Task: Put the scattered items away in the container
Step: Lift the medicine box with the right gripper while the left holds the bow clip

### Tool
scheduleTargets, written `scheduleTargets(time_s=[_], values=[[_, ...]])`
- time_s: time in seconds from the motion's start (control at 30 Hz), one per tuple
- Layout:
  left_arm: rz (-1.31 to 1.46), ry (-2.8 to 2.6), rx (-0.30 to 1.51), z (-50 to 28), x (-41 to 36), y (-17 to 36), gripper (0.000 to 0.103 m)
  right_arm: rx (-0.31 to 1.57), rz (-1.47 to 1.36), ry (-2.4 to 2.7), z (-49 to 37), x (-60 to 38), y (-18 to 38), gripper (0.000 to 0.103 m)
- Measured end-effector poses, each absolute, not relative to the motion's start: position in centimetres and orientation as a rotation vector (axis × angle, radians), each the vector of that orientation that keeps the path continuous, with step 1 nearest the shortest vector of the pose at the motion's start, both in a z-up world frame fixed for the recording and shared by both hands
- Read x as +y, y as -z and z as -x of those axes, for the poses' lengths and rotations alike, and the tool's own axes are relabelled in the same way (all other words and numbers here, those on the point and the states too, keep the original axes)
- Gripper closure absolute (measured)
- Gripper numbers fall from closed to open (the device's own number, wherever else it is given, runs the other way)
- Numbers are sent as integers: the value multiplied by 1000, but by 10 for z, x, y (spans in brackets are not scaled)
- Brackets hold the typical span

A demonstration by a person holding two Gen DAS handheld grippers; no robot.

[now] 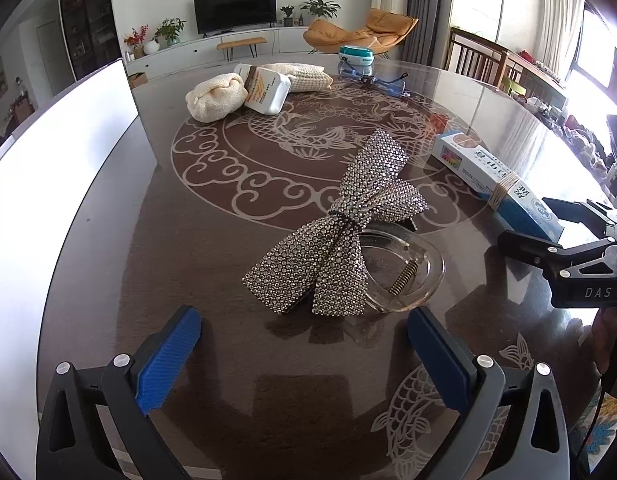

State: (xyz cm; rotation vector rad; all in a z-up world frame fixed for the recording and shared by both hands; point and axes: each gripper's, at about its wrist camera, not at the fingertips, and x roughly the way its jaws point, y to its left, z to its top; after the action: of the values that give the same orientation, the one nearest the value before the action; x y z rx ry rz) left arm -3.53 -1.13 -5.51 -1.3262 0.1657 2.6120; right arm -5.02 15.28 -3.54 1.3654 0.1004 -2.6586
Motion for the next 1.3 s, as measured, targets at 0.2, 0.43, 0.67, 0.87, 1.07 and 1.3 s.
scheduleTargets(time_s=[0.2,0.43,0.67,0.87,1.07,1.3], values=[[1322,-2616,164,35,-11,55,0,101,-1365,2659,50,153,35,0],[1323,-2615,165,36,-11,56,0,100,-1365,2659,50,154,36,0],[1362,-2596,171,38,-10,55,0,96,-1365,2658,49,153,37,0],[1438,-2529,257,52,9,49,0,94,-1483,2535,78,146,30,1],[1493,-2532,307,78,18,49,0,144,-1626,2367,112,131,25,44],[1452,-2502,153,84,0,38,50,239,-1614,2370,106,131,8,59]])
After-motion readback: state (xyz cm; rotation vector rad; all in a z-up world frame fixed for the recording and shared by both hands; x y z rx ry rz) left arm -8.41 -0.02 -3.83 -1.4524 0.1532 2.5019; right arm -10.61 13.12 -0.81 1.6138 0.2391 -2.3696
